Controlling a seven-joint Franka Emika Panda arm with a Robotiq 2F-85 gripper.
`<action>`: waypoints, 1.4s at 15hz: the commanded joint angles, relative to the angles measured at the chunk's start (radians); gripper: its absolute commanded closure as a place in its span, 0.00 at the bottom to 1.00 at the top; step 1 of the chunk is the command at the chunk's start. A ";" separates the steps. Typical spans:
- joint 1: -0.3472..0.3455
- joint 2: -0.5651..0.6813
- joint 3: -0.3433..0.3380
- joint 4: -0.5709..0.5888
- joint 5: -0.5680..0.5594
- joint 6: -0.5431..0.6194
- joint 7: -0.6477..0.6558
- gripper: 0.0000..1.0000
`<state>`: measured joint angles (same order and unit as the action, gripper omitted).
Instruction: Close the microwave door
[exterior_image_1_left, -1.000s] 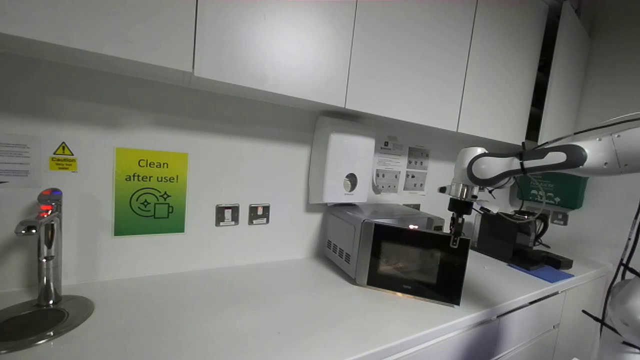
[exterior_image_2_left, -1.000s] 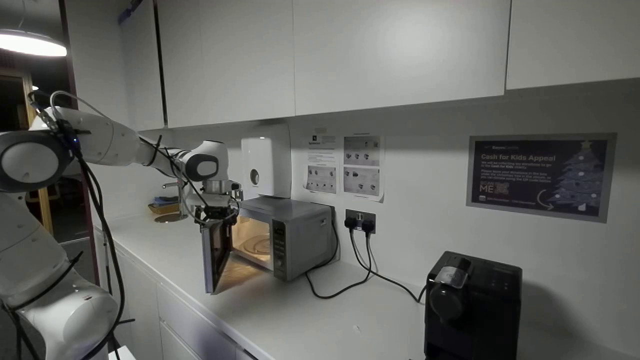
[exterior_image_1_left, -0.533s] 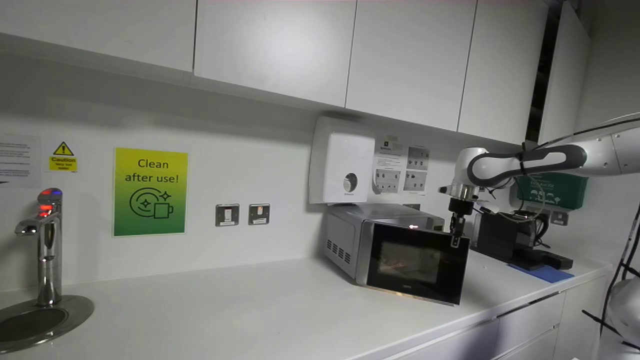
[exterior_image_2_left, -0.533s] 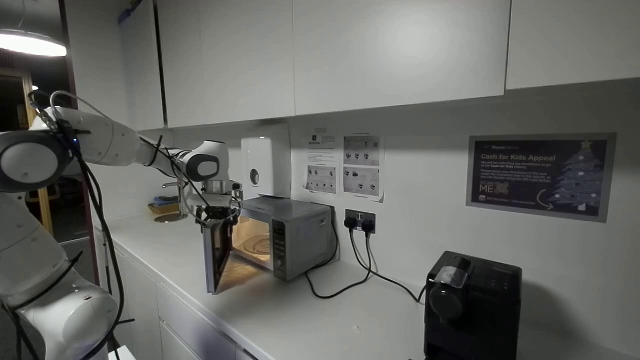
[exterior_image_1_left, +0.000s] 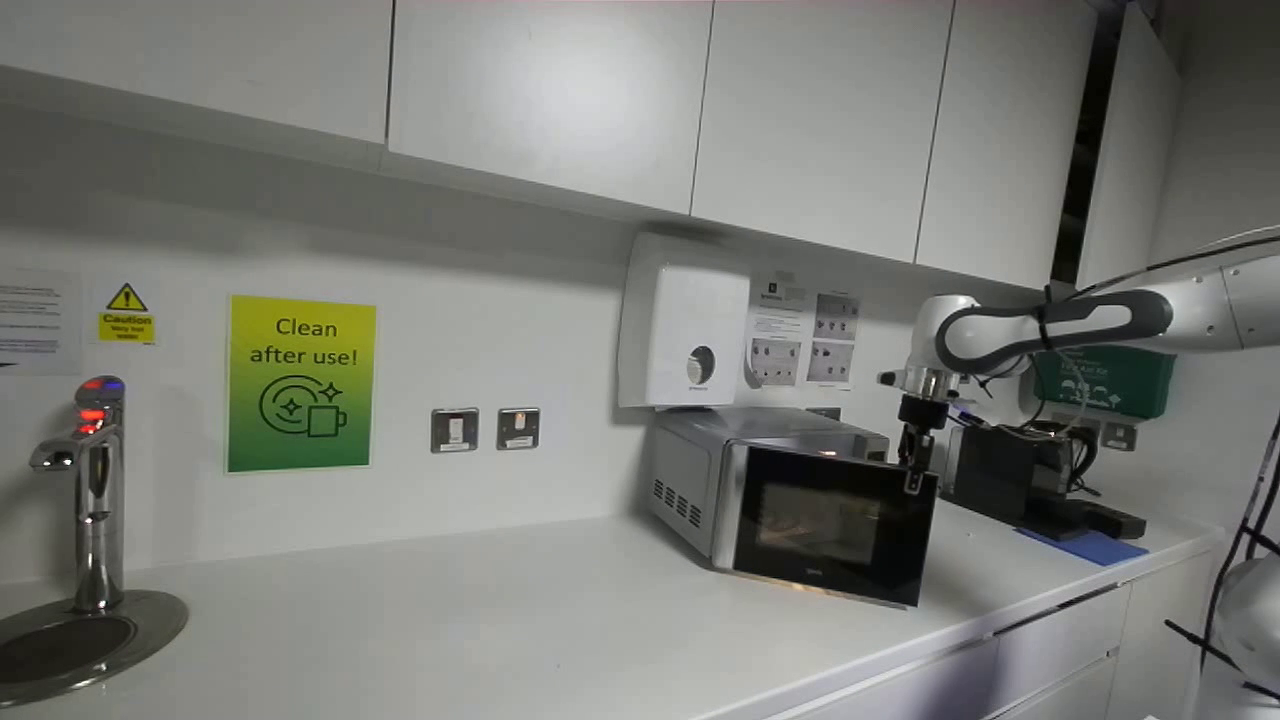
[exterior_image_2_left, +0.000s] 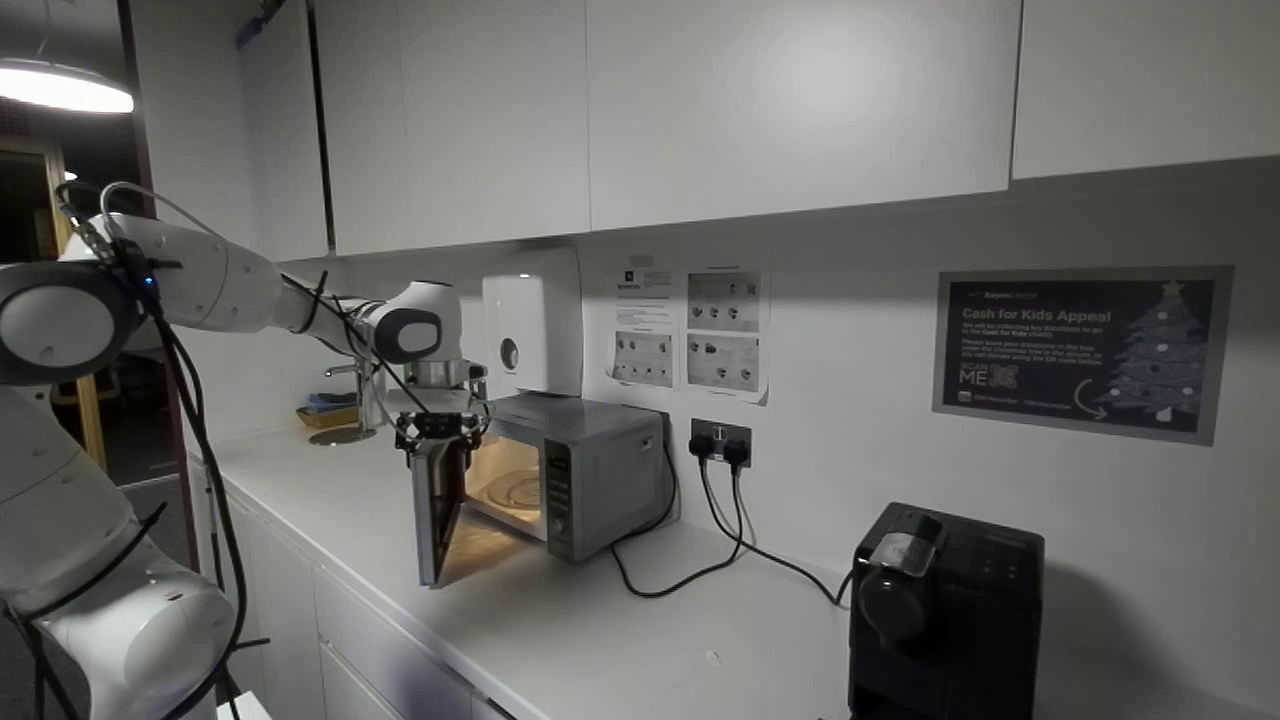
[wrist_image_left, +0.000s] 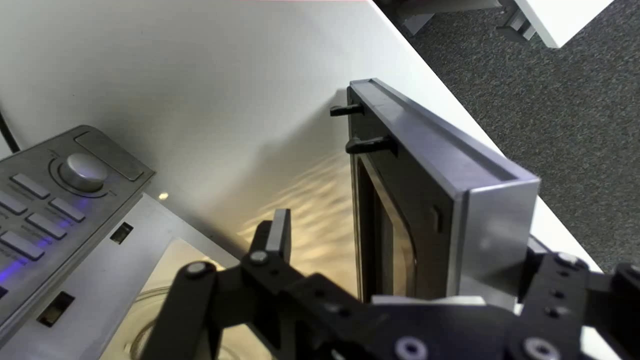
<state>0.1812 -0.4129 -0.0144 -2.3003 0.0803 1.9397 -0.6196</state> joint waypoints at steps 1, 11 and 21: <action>-0.007 -0.027 -0.013 -0.030 -0.021 0.050 -0.064 0.00; -0.012 -0.021 -0.032 -0.035 -0.021 0.084 -0.150 0.00; -0.037 0.000 -0.054 -0.025 -0.021 0.119 -0.211 0.00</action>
<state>0.1576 -0.4067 -0.0607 -2.3096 0.0735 2.0112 -0.7892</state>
